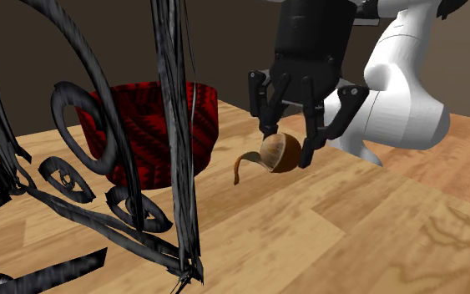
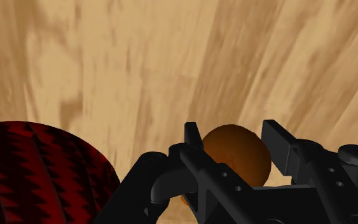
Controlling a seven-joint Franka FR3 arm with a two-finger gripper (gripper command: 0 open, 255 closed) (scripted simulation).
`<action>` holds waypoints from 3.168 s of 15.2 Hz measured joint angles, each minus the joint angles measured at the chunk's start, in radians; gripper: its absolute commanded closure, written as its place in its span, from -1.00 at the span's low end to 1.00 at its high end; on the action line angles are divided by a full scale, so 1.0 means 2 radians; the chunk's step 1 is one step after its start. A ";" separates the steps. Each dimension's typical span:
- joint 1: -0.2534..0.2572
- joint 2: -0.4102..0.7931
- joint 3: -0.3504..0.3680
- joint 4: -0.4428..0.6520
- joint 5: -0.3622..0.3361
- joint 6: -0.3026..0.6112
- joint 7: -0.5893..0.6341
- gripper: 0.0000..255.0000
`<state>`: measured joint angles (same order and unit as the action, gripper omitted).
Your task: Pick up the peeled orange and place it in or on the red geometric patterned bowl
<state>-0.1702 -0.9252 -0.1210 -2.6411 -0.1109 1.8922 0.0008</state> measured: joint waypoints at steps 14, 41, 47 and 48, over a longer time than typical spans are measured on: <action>0.005 0.019 0.008 0.105 0.008 -0.086 -0.001 1.00; 0.041 0.120 0.000 0.099 -0.009 0.028 -0.066 -1.00; 0.042 0.136 -0.005 0.069 -0.012 0.075 -0.069 -1.00; 0.042 0.141 -0.006 0.063 -0.013 0.086 -0.069 -1.00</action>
<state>-0.0861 -0.6430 -0.1330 -2.5159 -0.1371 2.0650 -0.1364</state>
